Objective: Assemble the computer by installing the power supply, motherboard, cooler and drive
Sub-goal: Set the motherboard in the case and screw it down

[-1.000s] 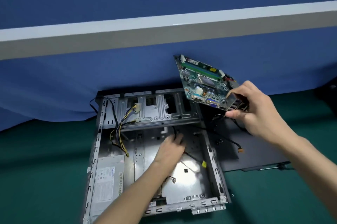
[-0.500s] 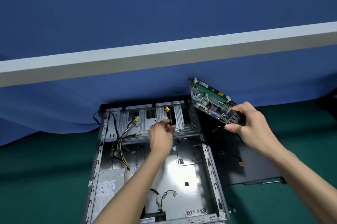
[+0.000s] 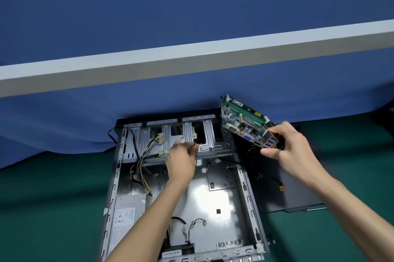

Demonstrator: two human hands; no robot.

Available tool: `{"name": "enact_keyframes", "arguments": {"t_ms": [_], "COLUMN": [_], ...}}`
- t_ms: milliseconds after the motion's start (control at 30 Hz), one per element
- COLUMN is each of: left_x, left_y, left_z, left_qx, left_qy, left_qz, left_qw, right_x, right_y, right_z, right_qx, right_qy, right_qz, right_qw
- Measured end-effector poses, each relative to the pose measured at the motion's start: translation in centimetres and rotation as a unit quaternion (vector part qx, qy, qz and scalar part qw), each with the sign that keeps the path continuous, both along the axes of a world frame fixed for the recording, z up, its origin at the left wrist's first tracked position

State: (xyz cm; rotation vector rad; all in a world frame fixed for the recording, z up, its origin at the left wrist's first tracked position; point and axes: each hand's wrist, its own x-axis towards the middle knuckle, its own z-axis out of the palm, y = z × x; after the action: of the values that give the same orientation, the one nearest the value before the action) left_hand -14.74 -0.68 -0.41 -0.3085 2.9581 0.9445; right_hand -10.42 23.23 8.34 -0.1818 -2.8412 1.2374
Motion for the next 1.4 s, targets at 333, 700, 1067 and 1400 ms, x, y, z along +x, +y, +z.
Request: {"name": "enact_keyframes", "arguments": {"t_ms": [333,700,1067,1400], "left_x": [7.6,8.4,5.8,3.6], "left_y": [-4.5,-1.0,0.3,-0.4], "left_z": [-2.8,-6.4,-8.3,-1.3], "left_qx": [-0.210,-0.191,-0.295,0.018], "left_qy": [-0.114,-0.102,-0.085,0.255], "left_qz": [-0.246,-0.390,-0.451,-0.172], "left_qw": [0.939,0.895,0.838,0.951], "right_x": [1.4,2.8,1.1,-0.8], "right_y": [-2.1,-3.3,-1.5,-1.1], "right_z": [1.0,0.8,0.0,-0.1], "right_qx": [0.005,0.002,-0.003,-0.012], "right_qy": [0.013,0.012,0.017,0.008], "right_qz": [0.031,0.029,0.011,-0.016], "right_qw": [0.999,1.000,1.000,1.000]}}
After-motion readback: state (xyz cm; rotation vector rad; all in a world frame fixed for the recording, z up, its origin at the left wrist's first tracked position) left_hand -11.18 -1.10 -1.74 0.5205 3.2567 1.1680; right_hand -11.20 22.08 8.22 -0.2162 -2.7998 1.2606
